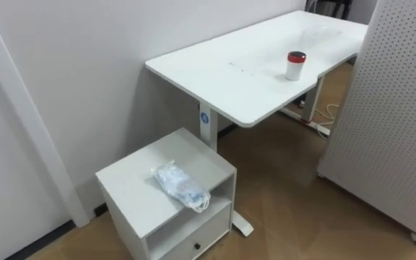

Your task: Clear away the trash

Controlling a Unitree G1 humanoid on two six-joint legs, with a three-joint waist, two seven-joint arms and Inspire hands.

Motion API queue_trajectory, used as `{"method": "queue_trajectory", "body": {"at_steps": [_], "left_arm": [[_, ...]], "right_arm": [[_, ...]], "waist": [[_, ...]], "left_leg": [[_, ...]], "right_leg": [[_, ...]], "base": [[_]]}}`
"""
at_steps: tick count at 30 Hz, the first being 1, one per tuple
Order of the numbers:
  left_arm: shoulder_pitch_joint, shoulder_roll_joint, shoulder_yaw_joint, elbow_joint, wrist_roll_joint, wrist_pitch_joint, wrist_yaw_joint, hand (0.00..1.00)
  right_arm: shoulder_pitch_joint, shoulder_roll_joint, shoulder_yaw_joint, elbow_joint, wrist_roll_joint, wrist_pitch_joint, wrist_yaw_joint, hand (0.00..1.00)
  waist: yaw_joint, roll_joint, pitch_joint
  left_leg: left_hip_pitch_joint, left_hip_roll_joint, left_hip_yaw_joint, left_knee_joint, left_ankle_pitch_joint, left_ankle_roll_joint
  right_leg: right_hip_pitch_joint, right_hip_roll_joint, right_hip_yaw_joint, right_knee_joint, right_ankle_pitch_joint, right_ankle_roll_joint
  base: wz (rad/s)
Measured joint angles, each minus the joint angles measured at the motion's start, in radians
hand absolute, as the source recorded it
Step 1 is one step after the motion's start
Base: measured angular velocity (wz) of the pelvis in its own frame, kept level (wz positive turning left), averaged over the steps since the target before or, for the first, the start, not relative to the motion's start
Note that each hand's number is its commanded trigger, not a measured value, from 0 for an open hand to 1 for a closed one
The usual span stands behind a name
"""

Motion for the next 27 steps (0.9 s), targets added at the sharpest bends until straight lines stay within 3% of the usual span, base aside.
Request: {"method": "queue_trajectory", "body": {"at_steps": [1,2,3,4,6,8,9,10,12,13,15,17,18,19,20,21,22,24,25,27], "left_arm": [[-0.015,0.000,0.000,-0.005,-0.016,-0.016,0.000,0.00],[-0.020,0.000,0.000,-0.006,-0.025,-0.021,0.000,0.00],[-0.032,0.000,-0.002,-0.007,-0.039,-0.031,0.000,0.00],[-0.040,0.000,-0.012,-0.007,-0.055,-0.037,0.001,0.00],[-0.055,-0.001,-0.016,-0.006,-0.054,-0.044,0.002,0.00],[-0.077,0.003,-0.020,-0.007,-0.054,-0.055,0.011,0.00],[-0.086,0.007,-0.033,-0.010,-0.055,-0.062,0.027,0.00],[-0.093,0.007,-0.043,-0.013,-0.051,-0.067,0.047,0.00],[-0.103,0.007,-0.044,-0.035,-0.040,-0.075,0.085,0.00],[-0.119,0.009,-0.045,-0.043,-0.032,-0.076,0.113,0.00],[-0.149,0.012,-0.055,-0.070,-0.032,-0.082,0.150,0.00],[-0.172,0.005,-0.068,-0.143,-0.034,-0.092,0.179,0.00],[-0.183,0.002,-0.093,-0.185,-0.032,-0.104,0.199,0.00],[-0.190,0.002,-0.123,-0.232,-0.028,-0.111,0.209,0.00],[-0.193,0.001,-0.135,-0.254,-0.024,-0.115,0.213,0.00],[-0.198,-0.006,-0.155,-0.295,-0.024,-0.121,0.219,0.00],[-0.200,-0.007,-0.162,-0.329,-0.024,-0.138,0.233,0.00],[-0.216,0.001,-0.166,-0.344,-0.013,-0.150,0.272,0.00],[-0.232,0.001,-0.171,-0.345,0.007,-0.153,0.290,0.00],[-0.239,0.003,-0.179,-0.369,0.025,-0.159,0.310,0.00]], "right_arm": [[-0.014,0.000,0.000,-0.011,0.001,-0.002,0.006,1.00],[-0.016,0.000,0.000,-0.015,0.000,-0.003,0.007,1.00],[-0.025,-0.003,0.002,-0.019,-0.005,-0.004,0.006,1.00],[-0.036,-0.005,0.014,-0.024,-0.017,-0.003,0.005,1.00],[-0.049,-0.006,0.026,-0.029,-0.015,-0.005,-0.001,1.00],[-0.051,-0.007,0.045,-0.034,0.001,-0.013,-0.016,1.00],[-0.049,-0.006,0.046,-0.040,0.012,-0.019,-0.020,1.00],[-0.049,-0.008,0.050,-0.043,0.019,-0.030,-0.023,1.00],[-0.052,-0.007,0.048,-0.047,0.032,-0.043,-0.026,1.00],[-0.073,-0.007,0.052,-0.060,0.038,-0.047,-0.025,1.00],[-0.080,-0.007,0.079,-0.071,0.037,-0.061,-0.017,1.00],[-0.096,-0.004,0.082,-0.065,0.040,-0.068,-0.013,1.00],[-0.102,-0.004,0.101,-0.057,0.045,-0.071,-0.012,1.00],[-0.102,0.000,0.128,-0.051,0.044,-0.080,-0.010,1.00],[-0.101,0.002,0.136,-0.052,0.043,-0.085,-0.009,1.00],[-0.097,0.002,0.138,-0.052,0.041,-0.090,-0.007,1.00],[-0.103,0.002,0.141,-0.052,0.041,-0.094,-0.001,1.00],[-0.112,0.002,0.168,-0.051,0.034,-0.111,0.024,1.00],[-0.112,-0.003,0.177,-0.047,0.021,-0.118,0.032,1.00],[-0.112,-0.006,0.186,-0.033,0.012,-0.123,0.037,1.00]], "waist": [[-0.001,0.000,0.0068],[0.001,0.001,0.0058],[0.005,0.002,0.0064],[0.004,0.012,-0.0016],[0.004,0.012,-0.0024],[0.016,0.015,-0.0032],[0.016,0.017,-0.0029],[0.026,0.026,-0.0035],[0.040,0.044,-0.0008],[0.050,0.054,-0.0012],[0.044,0.064,-0.0032],[0.034,0.067,-0.0027],[0.034,0.066,-0.0015],[0.025,0.060,-0.0023],[0.019,0.058,-0.0015],[-0.001,0.062,-0.0067],[0.006,0.073,-0.0073],[-0.003,0.090,-0.0012],[-0.007,0.088,0.0018],[-0.010,0.090,0.0006]], "left_leg": [[-0.003,0.004,0.010,0.034,-0.032,0.001],[-0.007,0.004,0.017,0.052,-0.050,0.002],[-0.012,0.003,0.023,0.089,-0.090,0.004],[-0.005,0.001,0.028,0.096,-0.115,0.007],[0.022,-0.001,0.043,0.092,-0.138,0.021],[0.054,-0.021,0.050,0.085,-0.159,0.035],[0.078,-0.036,0.049,0.082,-0.173,0.044],[0.107,-0.037,0.051,0.077,-0.187,0.051],[0.153,-0.032,0.044,0.044,-0.196,0.056],[0.167,-0.020,0.042,0.026,-0.198,0.055],[0.171,-0.003,0.021,0.011,-0.196,0.052],[0.168,0.015,-0.010,0.006,-0.196,0.043],[0.180,0.023,-0.020,-0.009,-0.195,0.034],[0.190,0.025,-0.023,-0.018,-0.198,0.024],[0.194,0.026,-0.026,-0.018,-0.202,0.018],[0.203,0.038,-0.033,-0.020,-0.209,0.005],[0.210,0.048,-0.033,-0.034,-0.212,-0.009],[0.216,0.063,-0.037,-0.055,-0.206,-0.025],[0.221,0.067,-0.038,-0.074,-0.202,-0.032],[0.233,0.072,-0.036,-0.088,-0.196,-0.040]], "right_leg": [[0.014,-0.003,0.004,-0.008,0.004,0.005],[0.020,-0.005,0.006,-0.011,0.004,0.005],[0.027,-0.015,0.005,-0.002,0.001,0.010],[0.020,-0.018,0.000,0.037,-0.002,0.015],[-0.019,-0.047,-0.016,0.166,-0.003,0.017],[-0.083,-0.087,-0.031,0.341,0.020,0.055],[-0.119,-0.112,-0.040,0.455,0.063,0.075],[-0.148,-0.125,-0.041,0.540,0.130,0.072],[-0.194,-0.135,-0.049,0.626,0.201,0.056],[-0.255,-0.130,-0.055,0.656,0.167,0.049],[-0.339,-0.113,-0.075,0.610,0.116,0.044],[-0.376,-0.090,-0.074,0.444,0.103,0.042],[-0.373,-0.075,-0.056,0.287,0.115,0.042],[-0.353,-0.067,-0.051,0.129,0.168,0.041],[-0.344,-0.065,-0.052,0.088,0.229,0.052],[-0.323,-0.044,-0.058,0.059,0.271,0.063],[-0.307,-0.022,-0.065,0.029,0.279,0.052],[-0.298,-0.001,-0.067,0.005,0.286,0.044],[-0.300,0.003,-0.071,0.003,0.281,0.037],[-0.300,0.007,-0.076,0.004,0.274,0.030]], "base": [[-0.22],[-0.21],[-0.21],[-0.20],[-0.11],[0.03],[0.14],[0.09],[-0.12],[-0.12],[0.25],[0.48],[0.44],[0.48],[0.63],[0.33],[0.12],[-0.14],[0.00],[-0.02]]}}
